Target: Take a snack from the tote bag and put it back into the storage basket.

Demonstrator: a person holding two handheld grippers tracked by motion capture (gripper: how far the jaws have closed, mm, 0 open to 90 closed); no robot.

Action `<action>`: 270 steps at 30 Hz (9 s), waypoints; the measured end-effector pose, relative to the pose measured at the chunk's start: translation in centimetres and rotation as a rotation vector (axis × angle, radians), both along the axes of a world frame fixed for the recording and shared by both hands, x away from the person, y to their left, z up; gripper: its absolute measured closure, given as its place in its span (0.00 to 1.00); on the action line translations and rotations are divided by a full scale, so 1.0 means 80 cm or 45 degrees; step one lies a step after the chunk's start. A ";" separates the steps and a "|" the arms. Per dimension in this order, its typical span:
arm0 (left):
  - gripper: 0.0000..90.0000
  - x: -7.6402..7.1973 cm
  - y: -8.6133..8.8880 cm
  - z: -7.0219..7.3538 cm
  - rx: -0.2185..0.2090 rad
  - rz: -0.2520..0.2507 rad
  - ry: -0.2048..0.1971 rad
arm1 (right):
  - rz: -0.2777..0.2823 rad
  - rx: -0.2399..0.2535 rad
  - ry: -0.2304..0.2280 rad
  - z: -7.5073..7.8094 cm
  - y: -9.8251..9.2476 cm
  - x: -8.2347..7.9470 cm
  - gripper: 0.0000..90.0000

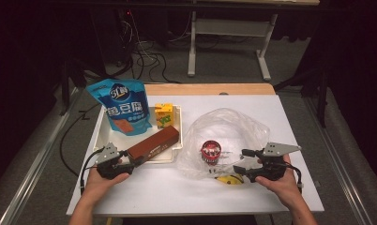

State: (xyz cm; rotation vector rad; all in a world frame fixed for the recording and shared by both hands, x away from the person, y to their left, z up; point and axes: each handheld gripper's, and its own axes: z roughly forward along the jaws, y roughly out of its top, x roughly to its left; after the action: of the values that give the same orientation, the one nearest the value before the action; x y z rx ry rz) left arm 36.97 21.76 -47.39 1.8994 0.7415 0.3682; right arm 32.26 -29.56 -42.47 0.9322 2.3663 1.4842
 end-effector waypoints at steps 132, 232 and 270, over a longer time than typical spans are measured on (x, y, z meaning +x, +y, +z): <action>1.00 0.050 -0.163 0.048 -0.046 0.259 0.305 | -0.101 -0.004 0.014 -0.010 0.013 -0.017 0.27; 1.00 0.033 -0.026 0.000 0.148 0.995 0.308 | -0.119 -0.009 0.014 -0.009 0.017 -0.017 0.29; 0.45 -0.025 -0.073 0.037 -0.102 0.360 0.153 | -0.439 0.004 -0.014 0.033 0.064 0.021 0.33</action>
State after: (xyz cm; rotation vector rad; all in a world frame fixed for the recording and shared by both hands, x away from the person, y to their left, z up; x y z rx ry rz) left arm 34.94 15.93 -44.41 1.7557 1.0951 0.3960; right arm 33.97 -24.42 -39.81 1.2527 2.0621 1.3526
